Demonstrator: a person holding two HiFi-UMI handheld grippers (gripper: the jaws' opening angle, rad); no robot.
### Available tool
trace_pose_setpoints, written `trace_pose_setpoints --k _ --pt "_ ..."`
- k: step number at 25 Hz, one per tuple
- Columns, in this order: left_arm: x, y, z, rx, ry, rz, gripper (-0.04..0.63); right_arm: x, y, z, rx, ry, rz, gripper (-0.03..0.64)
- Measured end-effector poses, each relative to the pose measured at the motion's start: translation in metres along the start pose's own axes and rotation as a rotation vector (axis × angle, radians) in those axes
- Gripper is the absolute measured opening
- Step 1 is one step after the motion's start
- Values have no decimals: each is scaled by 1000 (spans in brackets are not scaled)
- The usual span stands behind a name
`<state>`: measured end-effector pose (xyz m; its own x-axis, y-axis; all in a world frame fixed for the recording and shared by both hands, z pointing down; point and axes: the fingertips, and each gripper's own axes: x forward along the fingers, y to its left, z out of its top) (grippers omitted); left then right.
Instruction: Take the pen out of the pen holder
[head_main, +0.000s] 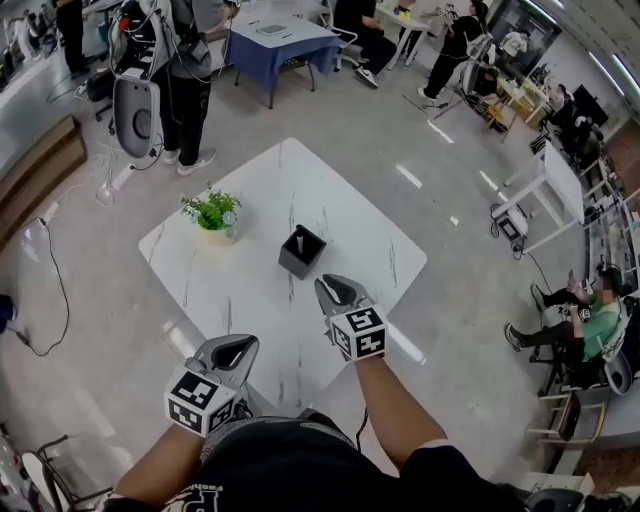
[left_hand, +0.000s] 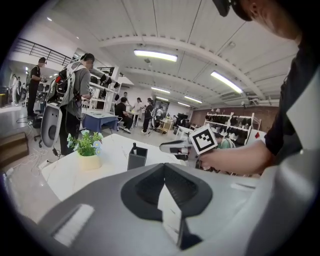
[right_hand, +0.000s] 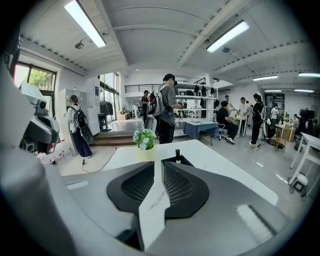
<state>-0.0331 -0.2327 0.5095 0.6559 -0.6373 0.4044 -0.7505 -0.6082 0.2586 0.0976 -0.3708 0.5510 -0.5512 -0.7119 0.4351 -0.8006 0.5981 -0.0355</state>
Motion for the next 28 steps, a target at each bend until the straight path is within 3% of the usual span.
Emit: trace_pose_setpoints --k 15,28 --pt "-4 25 -12 -35 14 53 57 104 -41 3 -27 102 -14 57" --pt "-9 40 -23 -64 31 78 57 153 -53 -6 -92 197 -19 57"
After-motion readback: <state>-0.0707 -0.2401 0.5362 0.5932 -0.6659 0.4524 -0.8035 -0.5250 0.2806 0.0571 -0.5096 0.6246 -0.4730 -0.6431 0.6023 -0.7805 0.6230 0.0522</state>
